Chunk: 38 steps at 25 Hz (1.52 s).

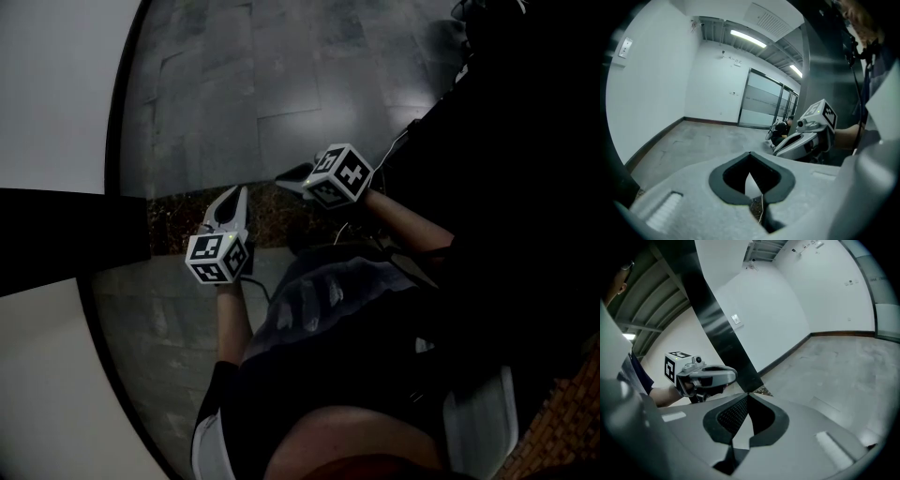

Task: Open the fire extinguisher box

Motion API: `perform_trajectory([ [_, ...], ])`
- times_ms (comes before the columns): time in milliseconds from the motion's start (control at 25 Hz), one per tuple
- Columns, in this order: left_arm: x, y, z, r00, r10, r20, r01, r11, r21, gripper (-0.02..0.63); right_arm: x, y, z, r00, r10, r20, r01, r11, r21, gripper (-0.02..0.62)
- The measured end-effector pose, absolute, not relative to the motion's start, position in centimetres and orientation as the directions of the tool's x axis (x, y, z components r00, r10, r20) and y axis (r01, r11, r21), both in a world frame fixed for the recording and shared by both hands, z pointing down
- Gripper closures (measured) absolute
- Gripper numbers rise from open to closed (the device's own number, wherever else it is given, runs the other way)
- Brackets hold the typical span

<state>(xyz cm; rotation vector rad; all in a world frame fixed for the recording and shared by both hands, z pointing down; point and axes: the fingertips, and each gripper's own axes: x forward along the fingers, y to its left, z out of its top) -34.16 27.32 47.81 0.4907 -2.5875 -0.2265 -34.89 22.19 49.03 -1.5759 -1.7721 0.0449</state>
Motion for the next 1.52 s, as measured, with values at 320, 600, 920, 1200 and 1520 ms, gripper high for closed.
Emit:
perform_trajectory([
  [320,-36.3,33.8,46.8,-0.829,-0.391,0.400,-0.311,0.917,0.251,0.606,-36.8,28.6,49.4,0.053,0.846,0.530,0.841,0.249,-0.481,0.594],
  [600,-36.8,38.3,47.7,-0.840,-0.372,0.395,-0.285,0.922,0.264,0.606,-38.9,31.1,48.9,0.008,0.837,0.548,0.848,0.285,-0.447,0.594],
  [920,-37.5,38.2,48.7,-0.821,-0.406,0.401,-0.312,0.908,0.279,0.606,-40.0,30.2,47.3,-0.057,0.853,0.518,0.830,0.329,-0.450,0.594],
  [1200,-42.1,38.6,47.7,-0.823,-0.411,0.393,-0.341,0.910,0.237,0.606,-43.8,31.4,45.2,-0.077,0.883,0.464,0.881,0.278,-0.383,0.594],
  [1520,-50.0,36.9,47.3,-0.795,-0.436,0.423,-0.380,0.900,0.214,0.606,-50.7,30.0,45.7,-0.051,0.911,0.410,0.851,0.254,-0.459,0.594],
])
